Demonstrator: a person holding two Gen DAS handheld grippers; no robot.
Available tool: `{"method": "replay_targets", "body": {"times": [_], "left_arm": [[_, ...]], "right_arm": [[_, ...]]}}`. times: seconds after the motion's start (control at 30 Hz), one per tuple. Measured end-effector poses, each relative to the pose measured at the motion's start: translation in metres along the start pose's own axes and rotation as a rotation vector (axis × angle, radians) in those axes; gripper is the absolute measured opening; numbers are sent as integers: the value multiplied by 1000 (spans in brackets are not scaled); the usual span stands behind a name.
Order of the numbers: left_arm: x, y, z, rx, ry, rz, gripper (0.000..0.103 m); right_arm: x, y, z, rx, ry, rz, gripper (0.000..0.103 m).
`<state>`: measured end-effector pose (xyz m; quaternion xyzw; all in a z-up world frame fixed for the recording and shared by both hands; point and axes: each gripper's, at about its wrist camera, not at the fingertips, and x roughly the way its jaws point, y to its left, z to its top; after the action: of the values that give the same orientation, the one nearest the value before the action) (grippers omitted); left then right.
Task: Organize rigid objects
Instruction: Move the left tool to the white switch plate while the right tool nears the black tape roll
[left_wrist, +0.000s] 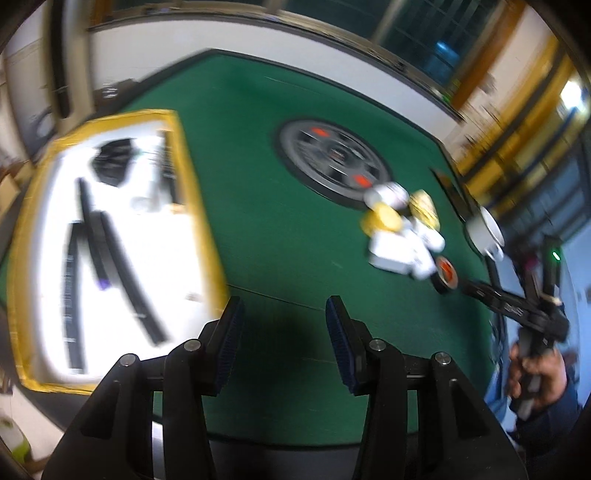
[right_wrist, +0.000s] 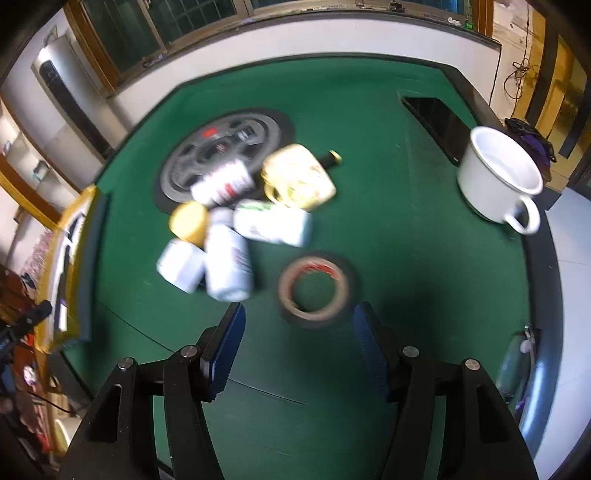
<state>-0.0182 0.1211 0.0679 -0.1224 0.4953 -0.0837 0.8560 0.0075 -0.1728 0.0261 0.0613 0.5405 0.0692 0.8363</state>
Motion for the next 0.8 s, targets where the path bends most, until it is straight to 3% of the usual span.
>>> {"method": "replay_targets", "body": {"times": [0.07, 0.13, 0.23, 0.33, 0.47, 0.5, 0.6, 0.8], "left_arm": [[7, -18, -5, 43, 28, -39, 44], [12, -35, -8, 73, 58, -88, 54], [16, -51, -11, 89, 84, -140, 58], [21, -59, -11, 62, 119, -175, 58], [32, -62, 1, -1, 154, -198, 58], [34, -62, 4, -15, 158, -200, 58], [42, -67, 22, -54, 156, -201, 58], [82, -84, 47, -33, 196, -123, 58]], "right_arm": [[4, -3, -2, -19, 11, 3, 57], [11, -4, -1, -46, 31, 10, 62], [20, 1, 5, -102, 32, -3, 63], [32, 6, 5, -162, 38, -47, 63], [42, 8, 9, -186, 23, -35, 62], [43, 9, 9, -189, 4, -23, 57], [42, 9, 4, -167, 3, -8, 57], [31, 2, -16, -117, 22, 33, 57]]}}
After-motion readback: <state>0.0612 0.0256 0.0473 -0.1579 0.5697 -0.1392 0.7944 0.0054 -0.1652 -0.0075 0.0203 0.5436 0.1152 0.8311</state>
